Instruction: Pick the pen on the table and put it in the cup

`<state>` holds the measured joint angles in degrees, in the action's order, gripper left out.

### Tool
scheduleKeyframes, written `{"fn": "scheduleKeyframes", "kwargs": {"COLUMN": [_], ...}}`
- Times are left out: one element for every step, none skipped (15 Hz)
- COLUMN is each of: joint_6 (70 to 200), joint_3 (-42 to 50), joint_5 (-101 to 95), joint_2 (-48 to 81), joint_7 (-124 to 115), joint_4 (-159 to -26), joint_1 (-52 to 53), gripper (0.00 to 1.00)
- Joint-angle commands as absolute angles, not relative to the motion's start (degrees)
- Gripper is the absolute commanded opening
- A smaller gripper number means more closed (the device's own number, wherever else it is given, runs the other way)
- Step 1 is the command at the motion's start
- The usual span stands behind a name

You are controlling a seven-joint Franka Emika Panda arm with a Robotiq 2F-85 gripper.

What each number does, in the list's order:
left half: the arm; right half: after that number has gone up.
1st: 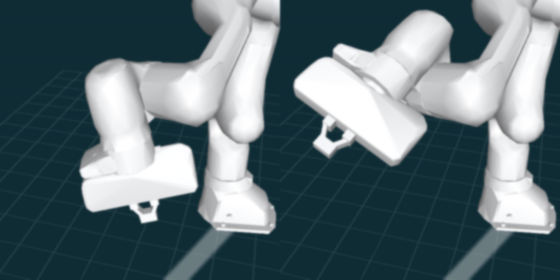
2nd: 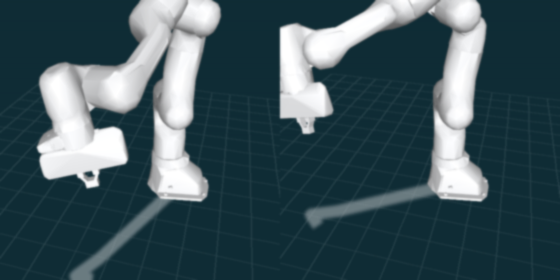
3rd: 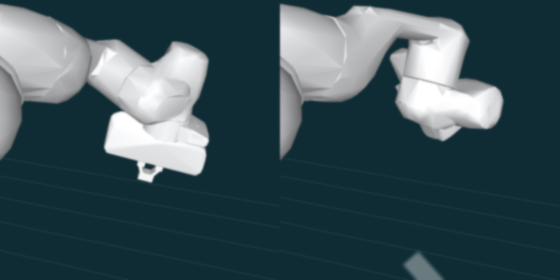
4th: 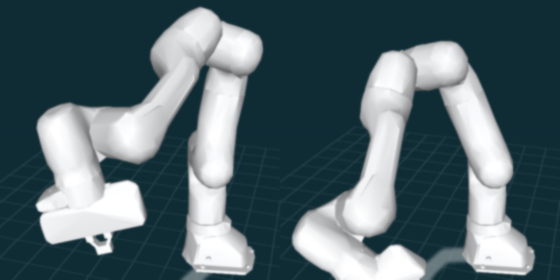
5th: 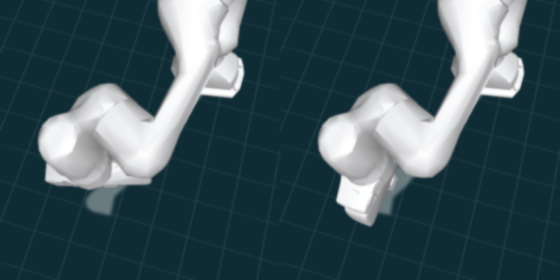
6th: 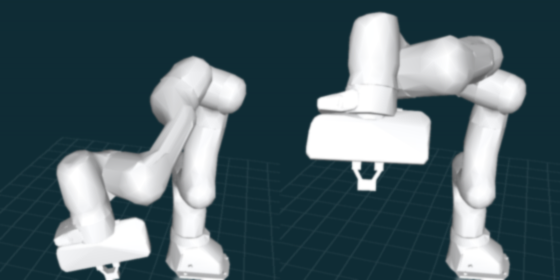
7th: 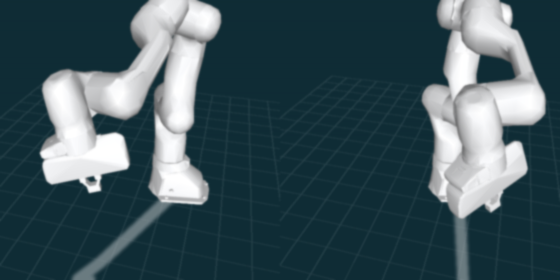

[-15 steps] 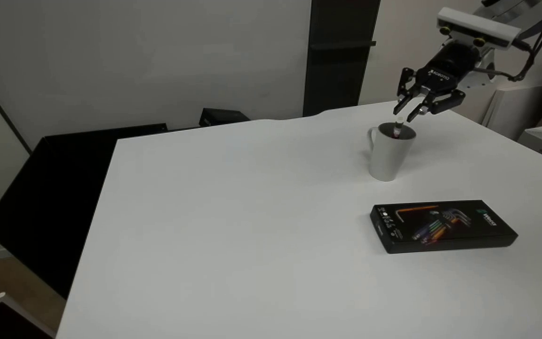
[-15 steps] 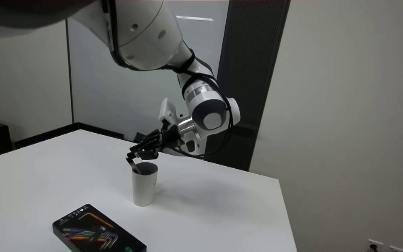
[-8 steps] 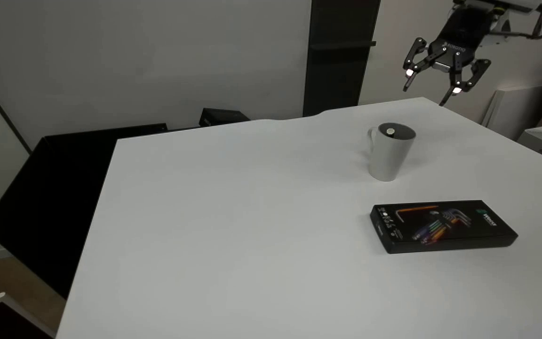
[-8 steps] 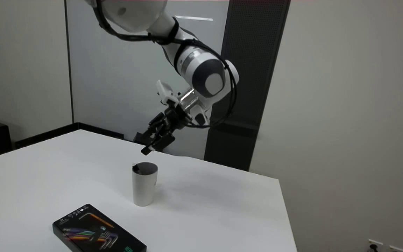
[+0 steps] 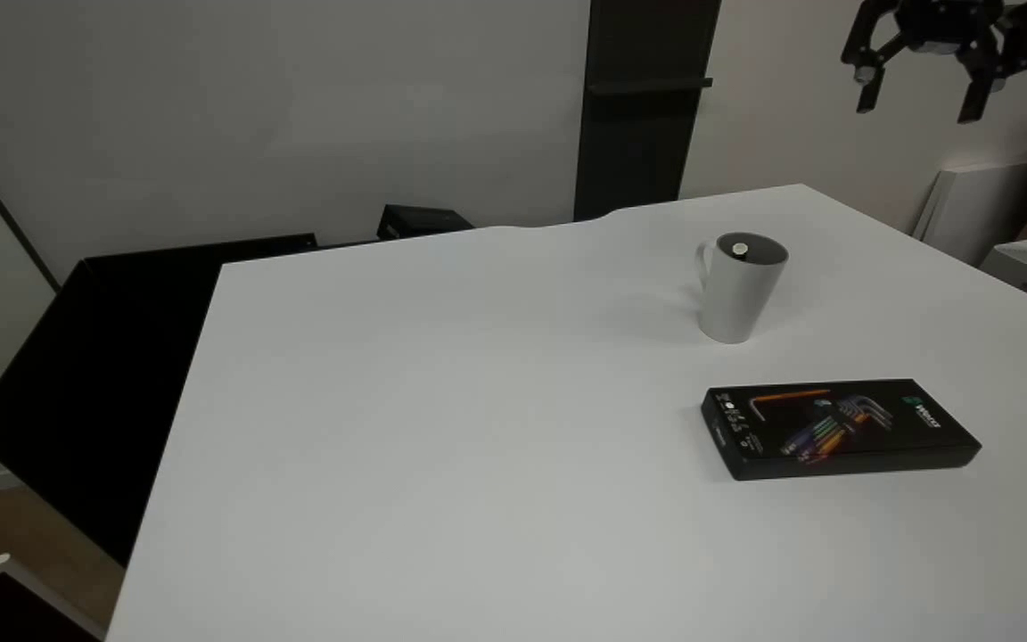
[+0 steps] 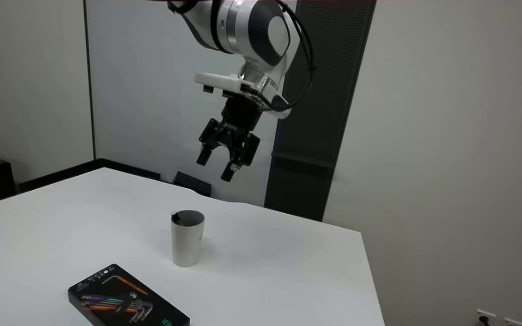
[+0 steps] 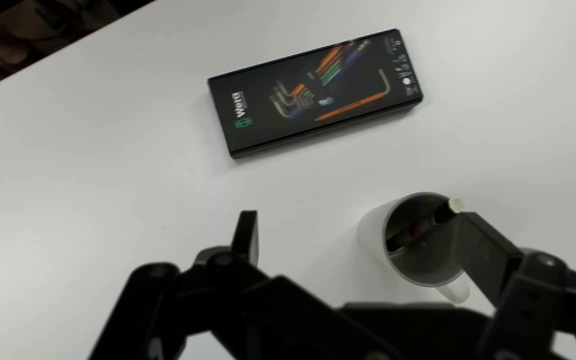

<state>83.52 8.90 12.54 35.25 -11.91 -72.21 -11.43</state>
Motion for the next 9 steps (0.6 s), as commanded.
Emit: {"fn": "scheduleKeyframes", "kwargs": {"joint_6": [86.0,87.0,88.4,90.4,92.9,89.0,90.5,91.2,91.5], "joint_3": [9.1,8.9,8.7,8.6,8.2,8.1,7.9,7.9,7.8], "joint_5": [3.4,0.9,-1.7,-4.1,-6.1,-2.9,-4.3,-5.0,-5.2], "joint_2": [30.2,29.1,27.9,26.6,25.3,29.6,28.6,27.9,27.4], "joint_7": [-5.4,-3.4,-1.8,-0.7,0.7,-1.5,-0.7,-0.2,-0.1], "joint_4": [-76.9,-78.1,-79.6,-81.4,-83.4,-77.5,-79.0,-80.0,-80.6], "joint_1": [-9.6,-9.2,-8.7,-8.0,-7.6,-9.2,-8.6,-8.2,-8.0], "gripper": [1.00,1.00,1.00,1.00,1.00,1.00,1.00,1.00,1.00]}}
